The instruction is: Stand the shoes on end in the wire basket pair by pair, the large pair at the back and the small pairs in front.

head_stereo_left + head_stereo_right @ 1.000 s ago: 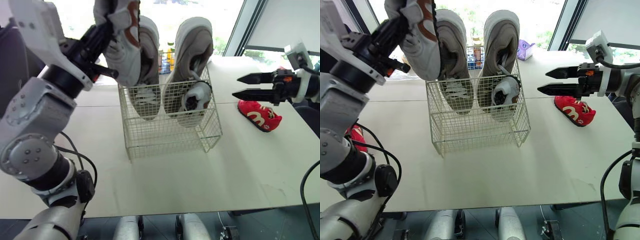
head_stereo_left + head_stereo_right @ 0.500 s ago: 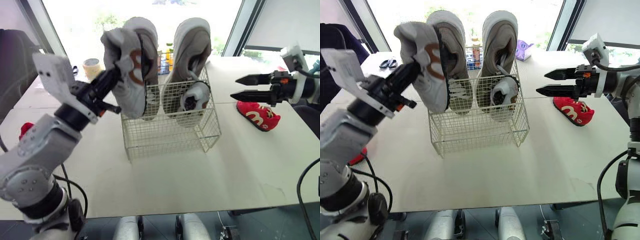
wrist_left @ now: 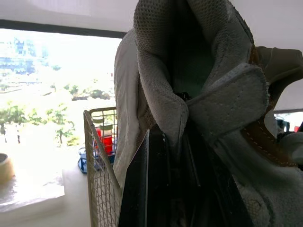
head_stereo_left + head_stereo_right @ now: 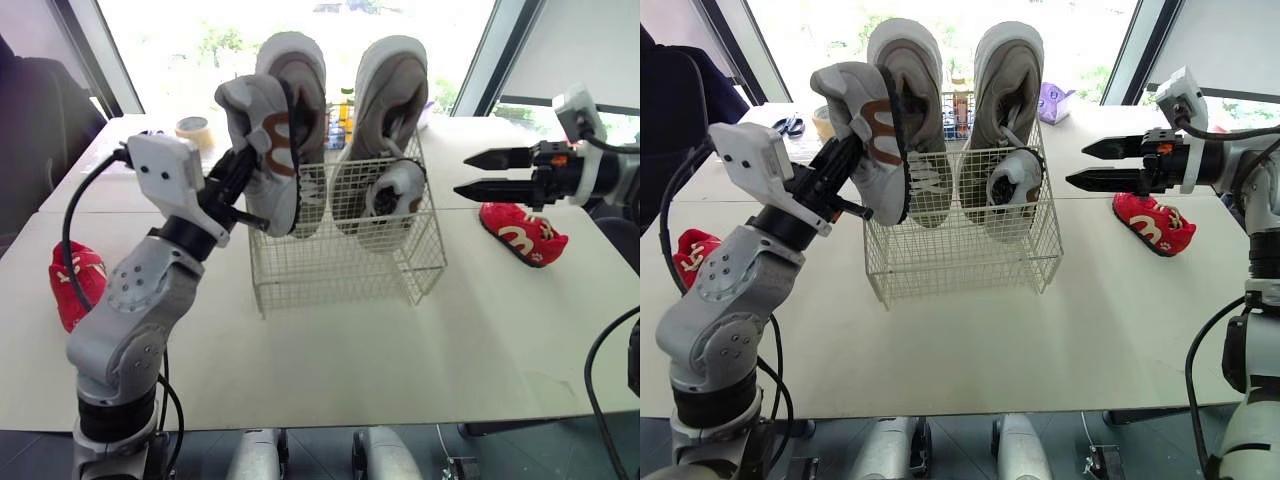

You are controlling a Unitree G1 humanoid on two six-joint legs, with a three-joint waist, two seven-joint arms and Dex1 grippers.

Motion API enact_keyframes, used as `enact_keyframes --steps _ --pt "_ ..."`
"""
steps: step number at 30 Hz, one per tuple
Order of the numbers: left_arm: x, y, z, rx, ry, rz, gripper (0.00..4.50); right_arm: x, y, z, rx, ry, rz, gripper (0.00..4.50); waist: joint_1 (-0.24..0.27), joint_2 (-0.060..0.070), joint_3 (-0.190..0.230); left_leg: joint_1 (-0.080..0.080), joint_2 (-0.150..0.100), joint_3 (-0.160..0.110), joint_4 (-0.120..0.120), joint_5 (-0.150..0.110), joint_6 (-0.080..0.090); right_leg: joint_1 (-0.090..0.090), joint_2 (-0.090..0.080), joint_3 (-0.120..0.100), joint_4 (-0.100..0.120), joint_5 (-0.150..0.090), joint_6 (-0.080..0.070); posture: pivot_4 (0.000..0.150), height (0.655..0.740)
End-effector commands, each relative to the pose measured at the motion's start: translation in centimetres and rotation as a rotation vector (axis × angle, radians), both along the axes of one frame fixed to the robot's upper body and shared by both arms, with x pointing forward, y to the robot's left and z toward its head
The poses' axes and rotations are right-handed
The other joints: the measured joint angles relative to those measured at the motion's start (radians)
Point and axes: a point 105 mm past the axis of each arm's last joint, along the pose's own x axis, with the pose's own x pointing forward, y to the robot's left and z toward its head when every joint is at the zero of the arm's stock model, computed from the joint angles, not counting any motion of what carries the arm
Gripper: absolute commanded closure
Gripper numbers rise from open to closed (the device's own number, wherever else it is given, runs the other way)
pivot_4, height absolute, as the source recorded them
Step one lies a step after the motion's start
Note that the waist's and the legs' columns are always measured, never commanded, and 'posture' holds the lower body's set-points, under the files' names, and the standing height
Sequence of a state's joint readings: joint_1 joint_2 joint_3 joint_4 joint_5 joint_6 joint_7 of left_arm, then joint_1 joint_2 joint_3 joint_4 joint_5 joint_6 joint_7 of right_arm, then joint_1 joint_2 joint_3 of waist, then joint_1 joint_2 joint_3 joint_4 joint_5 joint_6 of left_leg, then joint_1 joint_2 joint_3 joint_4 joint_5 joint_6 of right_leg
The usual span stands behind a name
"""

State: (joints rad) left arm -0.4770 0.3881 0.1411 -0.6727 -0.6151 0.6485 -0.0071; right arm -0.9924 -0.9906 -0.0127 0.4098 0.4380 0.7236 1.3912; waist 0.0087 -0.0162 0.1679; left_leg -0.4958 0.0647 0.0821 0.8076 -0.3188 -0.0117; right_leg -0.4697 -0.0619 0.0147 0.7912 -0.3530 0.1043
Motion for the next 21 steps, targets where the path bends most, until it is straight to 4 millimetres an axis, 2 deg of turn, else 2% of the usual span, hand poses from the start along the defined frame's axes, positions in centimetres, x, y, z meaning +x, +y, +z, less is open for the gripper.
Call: enact_keyframes --steps 1,7,9,14,21 --pt "-0.5 0.2 1.7 -0.009 -0.07 0.02 4.48 -0.5 0.0 1.2 0.018 -0.049 0.006 0.0 0.002 0.0 0.0 0.0 0.0 0.0 0.0 0.0 0.0 0.0 0.0 0.0 0.0 0.0 0.0 0.15 0.6609" --pt "-0.7 0.1 3.2 -0.027 -0.104 0.014 4.48 -0.5 0.0 0.7 0.029 -0.042 -0.001 0.0 0.003 0.0 0.0 -0.001 0.0 -0.001 0.0 0.0 0.0 0.0 0.0 0.0 0.0 0.0 0.0 0.15 0.6609" --pt "-0.4 0.1 2.9 -0.007 -0.099 0.034 4.48 -0.4 -0.1 0.7 0.037 -0.042 -0.003 0.0 0.002 0.0 0.0 -0.001 0.0 -0.002 0.0 0.0 0.0 0.0 0.0 0.0 0.0 0.0 0.0 0.15 0.6609" --pt "0.7 -0.4 -0.1 0.078 -0.078 0.093 4.48 -0.3 0.0 0.7 0.047 -0.045 -0.004 0.0 0.003 0.0 0.0 0.0 0.0 -0.001 0.0 0.0 0.0 0.0 0.0 0.0 -0.001 0.0 0.0 0.15 0.6609" --pt "1.7 -1.2 -3.8 0.109 -0.055 0.127 4.48 -0.4 0.0 1.0 0.071 -0.055 -0.01 0.0 0.004 0.001 0.0 0.0 0.0 0.001 0.0 0.0 0.0 0.001 0.0 -0.001 -0.001 0.0 0.0 0.15 0.6609"
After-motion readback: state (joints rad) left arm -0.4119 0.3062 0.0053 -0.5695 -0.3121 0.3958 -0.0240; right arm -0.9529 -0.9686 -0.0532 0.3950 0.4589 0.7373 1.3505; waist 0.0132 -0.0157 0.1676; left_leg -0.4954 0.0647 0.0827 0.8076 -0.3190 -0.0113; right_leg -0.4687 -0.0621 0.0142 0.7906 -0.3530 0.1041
